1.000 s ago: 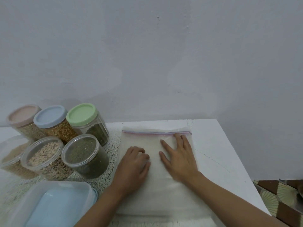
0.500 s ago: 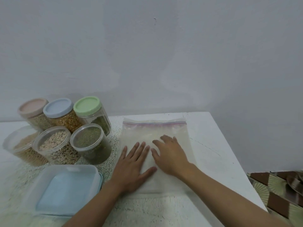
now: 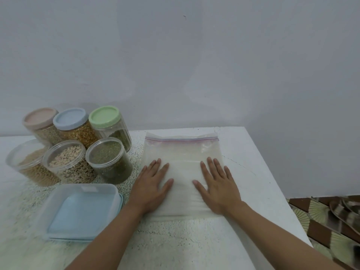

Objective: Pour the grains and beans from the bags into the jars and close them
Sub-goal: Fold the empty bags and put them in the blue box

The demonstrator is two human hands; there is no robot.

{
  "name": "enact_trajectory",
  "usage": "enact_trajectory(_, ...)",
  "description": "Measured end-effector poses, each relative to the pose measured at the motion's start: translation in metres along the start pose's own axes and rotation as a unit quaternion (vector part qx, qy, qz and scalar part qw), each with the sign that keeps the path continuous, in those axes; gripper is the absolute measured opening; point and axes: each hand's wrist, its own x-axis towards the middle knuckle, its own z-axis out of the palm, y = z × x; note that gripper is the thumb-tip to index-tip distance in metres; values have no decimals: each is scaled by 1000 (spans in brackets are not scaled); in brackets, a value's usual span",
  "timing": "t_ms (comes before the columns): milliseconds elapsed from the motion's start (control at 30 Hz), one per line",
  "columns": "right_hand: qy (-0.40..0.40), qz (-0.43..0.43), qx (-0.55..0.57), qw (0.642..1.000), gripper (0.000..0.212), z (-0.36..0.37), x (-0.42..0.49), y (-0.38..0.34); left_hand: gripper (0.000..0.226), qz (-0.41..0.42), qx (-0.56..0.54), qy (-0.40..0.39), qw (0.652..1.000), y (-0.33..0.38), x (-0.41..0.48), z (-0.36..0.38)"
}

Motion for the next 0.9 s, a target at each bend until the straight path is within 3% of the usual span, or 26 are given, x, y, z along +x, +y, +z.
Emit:
enact_trajectory(167,0,-4,34,999,63,-4,1,-2,52,-18,-83,6,996,-2,4,-2)
enact_trajectory(300,-24,9,59,998,66,-30,13,-1,43,-82,-221,-70,969,-5,18,-31)
enact_trajectory(400,-8,29,62,998,46,-48,28,1,30,-95,-230,-143,958,-11,39,-50)
enact_trajectory(533,22,22,82,996,26,-46,38,9,21,-137,-305,-108,936,-12,52,-69)
enact_trajectory(733,55,32,103,993,23,-53,56,14,11,-64,-81,-69,992,2,71,-65)
enact_trajectory(900,49,70,149,985,15,-63,75,17,32,24,-39,21,999,23,110,-52)
